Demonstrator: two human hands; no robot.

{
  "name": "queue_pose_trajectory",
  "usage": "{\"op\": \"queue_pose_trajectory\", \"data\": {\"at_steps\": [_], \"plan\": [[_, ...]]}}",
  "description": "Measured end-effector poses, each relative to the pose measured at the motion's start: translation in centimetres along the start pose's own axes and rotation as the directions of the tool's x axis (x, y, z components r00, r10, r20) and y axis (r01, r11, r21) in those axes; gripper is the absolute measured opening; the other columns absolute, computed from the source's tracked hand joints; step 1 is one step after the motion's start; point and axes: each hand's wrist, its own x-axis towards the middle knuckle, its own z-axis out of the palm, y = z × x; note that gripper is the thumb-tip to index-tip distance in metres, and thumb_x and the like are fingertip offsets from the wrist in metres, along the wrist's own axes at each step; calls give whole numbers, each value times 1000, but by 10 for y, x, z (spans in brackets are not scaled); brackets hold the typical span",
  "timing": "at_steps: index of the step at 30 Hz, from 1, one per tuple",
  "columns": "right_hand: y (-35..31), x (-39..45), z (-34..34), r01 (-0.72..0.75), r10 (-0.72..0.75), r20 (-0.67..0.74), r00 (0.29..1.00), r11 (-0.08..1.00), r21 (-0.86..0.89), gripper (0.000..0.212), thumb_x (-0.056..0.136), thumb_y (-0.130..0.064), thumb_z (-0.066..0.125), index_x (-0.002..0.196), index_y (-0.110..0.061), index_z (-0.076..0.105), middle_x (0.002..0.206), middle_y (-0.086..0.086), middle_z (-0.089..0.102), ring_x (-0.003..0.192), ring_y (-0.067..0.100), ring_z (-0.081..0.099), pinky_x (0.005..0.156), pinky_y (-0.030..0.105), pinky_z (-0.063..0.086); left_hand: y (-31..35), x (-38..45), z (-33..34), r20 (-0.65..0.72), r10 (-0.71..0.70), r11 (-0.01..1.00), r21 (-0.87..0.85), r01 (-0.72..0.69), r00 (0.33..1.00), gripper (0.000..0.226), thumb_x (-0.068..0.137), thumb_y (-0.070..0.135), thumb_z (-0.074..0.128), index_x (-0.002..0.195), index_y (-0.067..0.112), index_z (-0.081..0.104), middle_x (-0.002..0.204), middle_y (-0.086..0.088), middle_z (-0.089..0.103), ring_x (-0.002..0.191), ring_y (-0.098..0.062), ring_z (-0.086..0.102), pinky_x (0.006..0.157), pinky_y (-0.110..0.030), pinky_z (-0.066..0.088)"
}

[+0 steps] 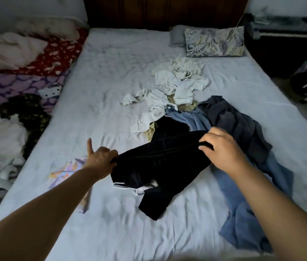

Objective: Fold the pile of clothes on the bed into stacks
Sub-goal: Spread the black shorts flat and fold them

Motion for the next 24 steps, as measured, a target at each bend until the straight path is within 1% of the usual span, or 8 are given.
{"op": "queue_pose_trajectory", "data": {"at_steps": [2, 4, 7, 11, 15, 19, 21, 24], "plan": [[0, -4, -6, 12, -12, 18, 1000, 1000, -6, 13, 72, -3, 77, 82, -1, 68, 84, 12, 58, 84, 34, 59, 71, 41, 52, 1, -15, -1, 7, -69, 997, 29, 68, 998, 17, 94, 23, 45, 108, 25, 53, 93, 1, 63, 111, -16, 52, 108, -55, -14], [1, -7, -10, 25, -25, 33, 999, 1000, -10, 12, 75, -4, 75, 85, -1, 69, 86, 12, 59, 89, 34, 58, 73, 42, 51, 5, -28, -3, 18, -78, 997, -1, 78, 997, 22, 96, 19, 40, 113, 25, 51, 99, -1, 64, 107, -19, 55, 112, -50, 5], [5, -8, -19, -9, 9, 42, 999, 1000, -5, 13, 79, -6, 72, 91, -1, 69, 92, 13, 58, 96, 32, 55, 80, 43, 49, 14, -42, -11, 34, -5, 997, -80, 8, 999, 30, 98, 19, 40, 124, 23, 54, 114, -4, 58, 111, -21, 55, 92, -29, 36], [13, -10, -34, -32, 33, 49, 998, 999, -16, 15, 80, -5, 71, 94, 0, 69, 96, 15, 58, 94, 35, 57, 81, 44, 49, 19, -54, -16, 139, 92, 995, 11, -95, 986, 27, 91, 23, 52, 116, 21, 62, 117, -1, 58, 113, -15, 52, 90, -21, 34], [15, -10, -48, -15, 15, 7, 1000, 999, 28, 12, 81, -2, 69, 93, 0, 70, 94, 15, 59, 92, 32, 57, 78, 40, 49, 21, -70, -1, 367, 36, 999, 23, -48, 930, 53, 87, 31, 62, 137, 29, 45, 132, 0, 45, 123, -17, 44, 103, -28, 33], [13, -11, -53, 52, -54, 69, 996, 998, 33, 9, 79, 0, 68, 87, -2, 70, 89, 12, 58, 89, 32, 57, 76, 43, 50, 63, -72, 1, 124, 87, 977, -202, -61, 988, 44, 85, 42, 51, 126, 28, 57, 124, -1, 52, 116, -19, 51, 96, -27, 40], [12, -13, -54, 61, -63, 85, 994, 998, 29, 9, 80, -1, 67, 88, -2, 71, 90, 11, 58, 93, 29, 56, 77, 41, 49, 96, -66, -4, 6, 147, 916, -378, -134, 989, 57, 76, 50, 39, 121, 23, 63, 121, -3, 56, 114, -21, 54, 93, -26, 42], [8, -17, -60, 61, -63, 102, 993, 998, 14, 11, 82, -4, 66, 93, -3, 70, 94, 10, 58, 100, 26, 54, 81, 40, 48, 150, -55, -16, -126, 195, 852, -469, -232, 973, 45, 88, 38, 51, 128, 20, 57, 132, -2, 50, 122, -18, 48, 99, -23, 37]]}}
